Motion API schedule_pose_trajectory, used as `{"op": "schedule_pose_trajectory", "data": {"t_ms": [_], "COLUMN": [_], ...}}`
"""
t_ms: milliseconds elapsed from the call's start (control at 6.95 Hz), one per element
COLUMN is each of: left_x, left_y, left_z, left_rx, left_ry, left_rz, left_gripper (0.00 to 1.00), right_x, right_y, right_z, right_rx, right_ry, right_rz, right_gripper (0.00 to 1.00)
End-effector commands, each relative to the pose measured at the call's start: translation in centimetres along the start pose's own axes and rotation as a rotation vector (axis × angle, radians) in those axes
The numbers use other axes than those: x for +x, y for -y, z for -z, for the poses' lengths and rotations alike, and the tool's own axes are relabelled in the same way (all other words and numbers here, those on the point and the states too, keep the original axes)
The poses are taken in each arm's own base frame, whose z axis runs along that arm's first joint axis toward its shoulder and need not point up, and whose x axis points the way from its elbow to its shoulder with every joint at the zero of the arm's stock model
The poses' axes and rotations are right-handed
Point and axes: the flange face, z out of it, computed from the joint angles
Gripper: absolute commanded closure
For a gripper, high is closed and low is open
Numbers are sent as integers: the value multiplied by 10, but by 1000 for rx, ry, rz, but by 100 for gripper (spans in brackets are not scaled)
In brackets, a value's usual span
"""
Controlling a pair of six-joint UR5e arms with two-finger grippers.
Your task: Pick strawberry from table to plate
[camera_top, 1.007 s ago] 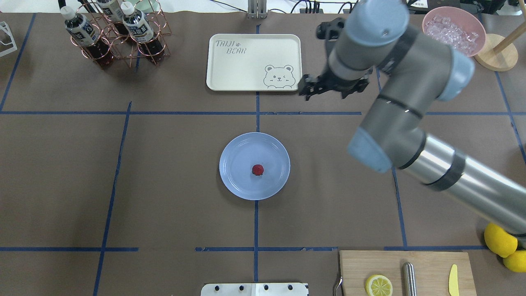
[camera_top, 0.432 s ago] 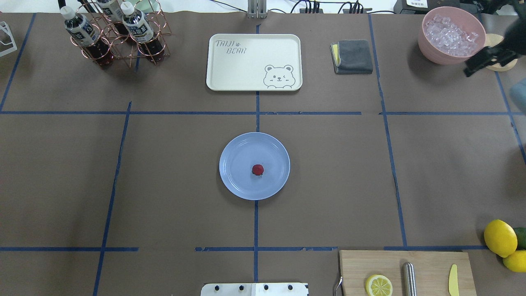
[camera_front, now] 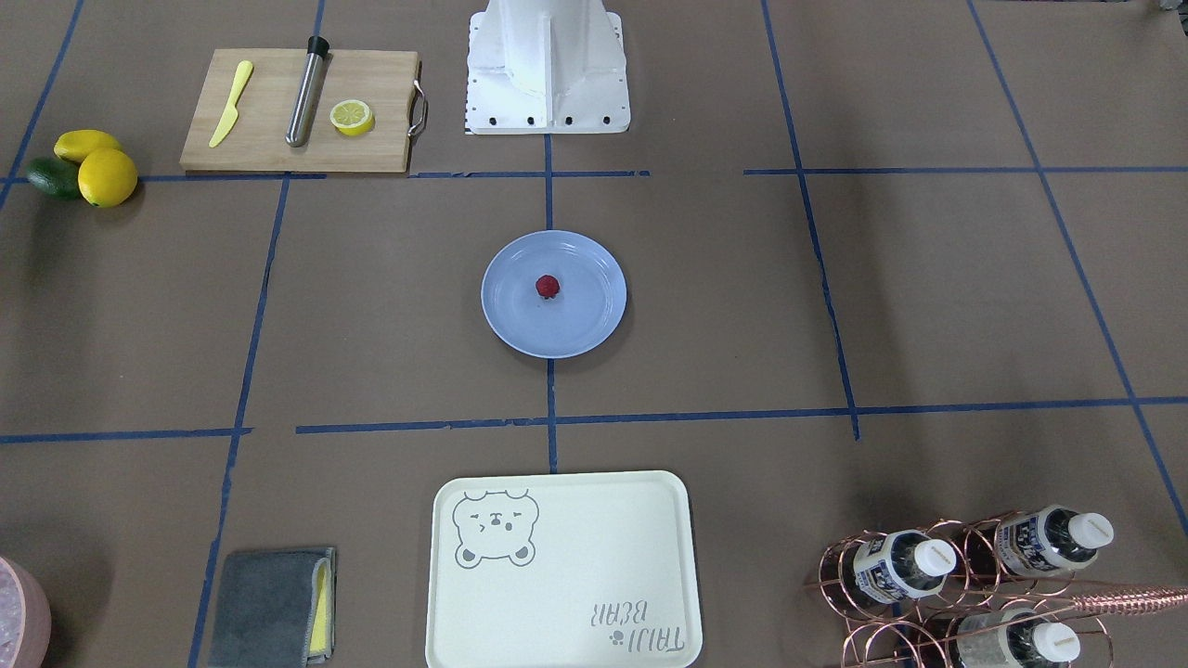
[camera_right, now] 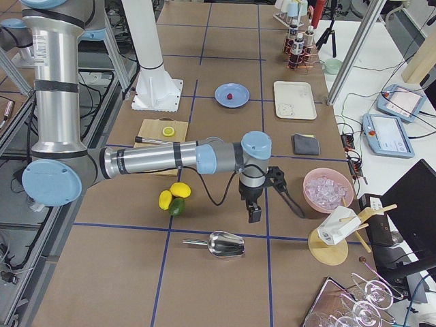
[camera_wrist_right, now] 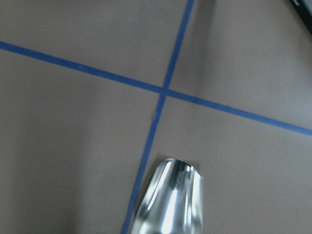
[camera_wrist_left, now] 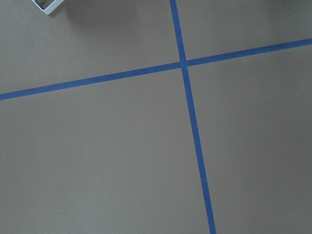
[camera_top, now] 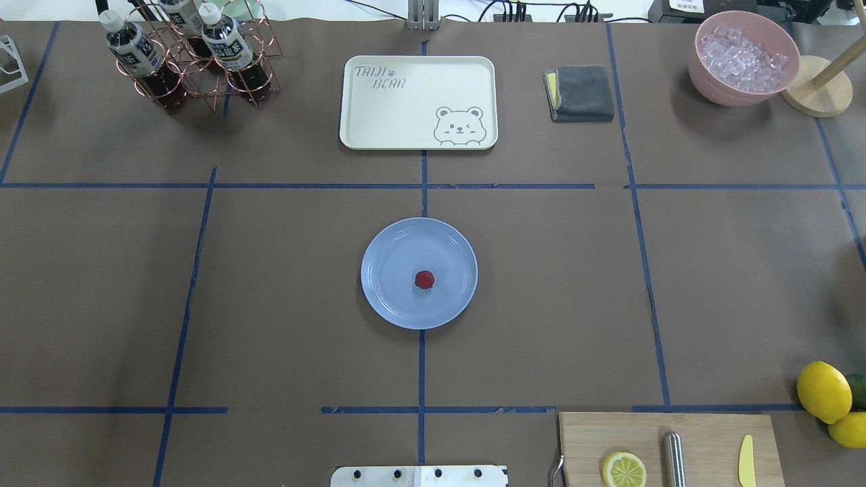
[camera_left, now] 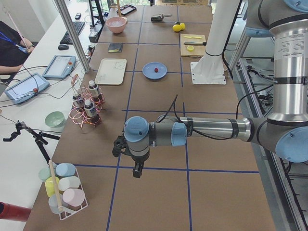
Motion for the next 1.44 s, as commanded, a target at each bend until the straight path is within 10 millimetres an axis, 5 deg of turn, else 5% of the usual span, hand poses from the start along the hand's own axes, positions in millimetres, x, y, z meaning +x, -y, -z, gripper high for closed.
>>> {"op": "schedule_pose_trajectory", "data": {"t_ms": [0, 1295], "left_x": [-1, 2], "left_y": [-1, -1], "left_z": [-2, 1], "left_rx": [-4, 3], "left_ry": [-1, -1], "left_rz": [2, -3], "left_gripper": [0, 0], "right_x": [39, 38], "right_y": [-44, -50], "right_z": [-11, -8], "right_rx": [-13, 2], "right_ry": [56, 107], "right_rz": [-78, -99], "right_gripper": [0, 0]}}
